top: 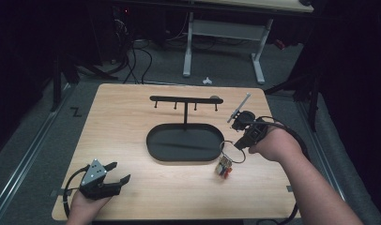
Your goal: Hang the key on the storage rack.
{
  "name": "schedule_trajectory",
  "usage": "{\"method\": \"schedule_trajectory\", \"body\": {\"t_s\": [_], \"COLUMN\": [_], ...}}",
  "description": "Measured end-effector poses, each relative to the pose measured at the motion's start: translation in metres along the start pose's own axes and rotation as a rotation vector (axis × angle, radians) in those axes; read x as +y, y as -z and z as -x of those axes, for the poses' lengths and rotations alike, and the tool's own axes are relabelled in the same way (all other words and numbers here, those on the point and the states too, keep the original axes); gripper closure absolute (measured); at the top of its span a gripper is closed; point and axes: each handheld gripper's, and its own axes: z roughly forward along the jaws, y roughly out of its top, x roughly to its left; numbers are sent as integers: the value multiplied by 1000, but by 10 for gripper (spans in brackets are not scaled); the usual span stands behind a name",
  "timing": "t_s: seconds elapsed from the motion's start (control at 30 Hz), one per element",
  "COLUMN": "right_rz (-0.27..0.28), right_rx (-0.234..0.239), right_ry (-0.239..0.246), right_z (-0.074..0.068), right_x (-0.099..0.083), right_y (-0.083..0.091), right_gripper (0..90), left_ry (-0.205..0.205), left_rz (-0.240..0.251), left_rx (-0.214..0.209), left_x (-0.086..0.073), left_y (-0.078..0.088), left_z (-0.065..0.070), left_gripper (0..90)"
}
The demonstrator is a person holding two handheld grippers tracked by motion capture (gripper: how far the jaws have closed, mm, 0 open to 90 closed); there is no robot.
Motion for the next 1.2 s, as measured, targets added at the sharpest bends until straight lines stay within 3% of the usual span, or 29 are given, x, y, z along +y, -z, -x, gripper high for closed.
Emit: {"method": "schedule_trajectory", "body": {"t_s": [0.3,0.57,0.87,1.2], "right_rz": [18,34,47,72], "right_rx": [-41,-46,-49,-35], "right_ry": [-11,-10,-5,3], "right_z": [5,9,14,28], "right_x": [10,21,36,63], "right_y": [24,34,37,28], "right_gripper": [878,878,878,878], "left_ry": [-1,0,5,11], "left_rz": [3,2,2,4], "left_rx": [0,0,-3,2], "left_x": [0,0,-1,-2], "left_y": [0,0,0,1], "left_z": [0,-1,-1,-1], "left_gripper": [282,282,282,282]}}
